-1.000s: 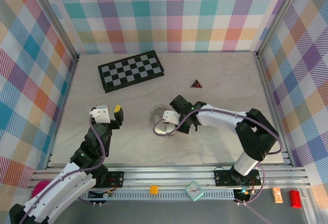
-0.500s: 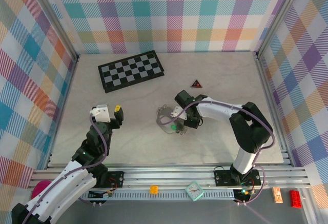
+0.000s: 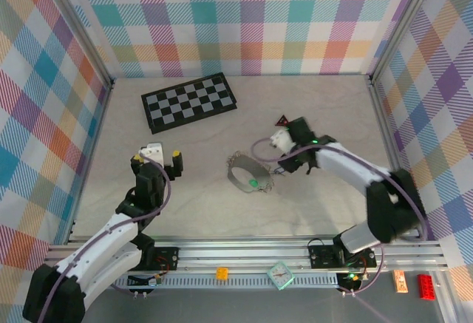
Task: Put the keys on the keyring
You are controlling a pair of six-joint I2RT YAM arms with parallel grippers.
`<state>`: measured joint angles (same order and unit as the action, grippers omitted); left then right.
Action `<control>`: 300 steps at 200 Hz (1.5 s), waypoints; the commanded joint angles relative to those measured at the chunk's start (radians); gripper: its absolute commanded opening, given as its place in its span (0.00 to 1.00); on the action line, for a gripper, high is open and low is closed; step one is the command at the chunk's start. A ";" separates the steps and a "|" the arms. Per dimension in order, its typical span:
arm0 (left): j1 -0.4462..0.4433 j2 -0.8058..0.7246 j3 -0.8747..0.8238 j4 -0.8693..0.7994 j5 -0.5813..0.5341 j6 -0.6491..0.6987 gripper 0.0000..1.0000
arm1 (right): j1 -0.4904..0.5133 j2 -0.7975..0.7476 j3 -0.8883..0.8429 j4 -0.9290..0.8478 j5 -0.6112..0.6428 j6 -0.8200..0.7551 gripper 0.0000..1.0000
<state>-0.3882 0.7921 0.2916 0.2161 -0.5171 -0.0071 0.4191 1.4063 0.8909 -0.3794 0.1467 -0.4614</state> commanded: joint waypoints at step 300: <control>0.272 0.786 0.103 0.679 0.216 0.020 1.00 | -0.423 0.130 -0.472 1.194 -0.214 0.466 0.86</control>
<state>-0.1215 1.5806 0.3851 0.9081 -0.2890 0.0223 -0.0002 1.5330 0.4072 0.8055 -0.0574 -0.0101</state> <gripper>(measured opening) 0.999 0.859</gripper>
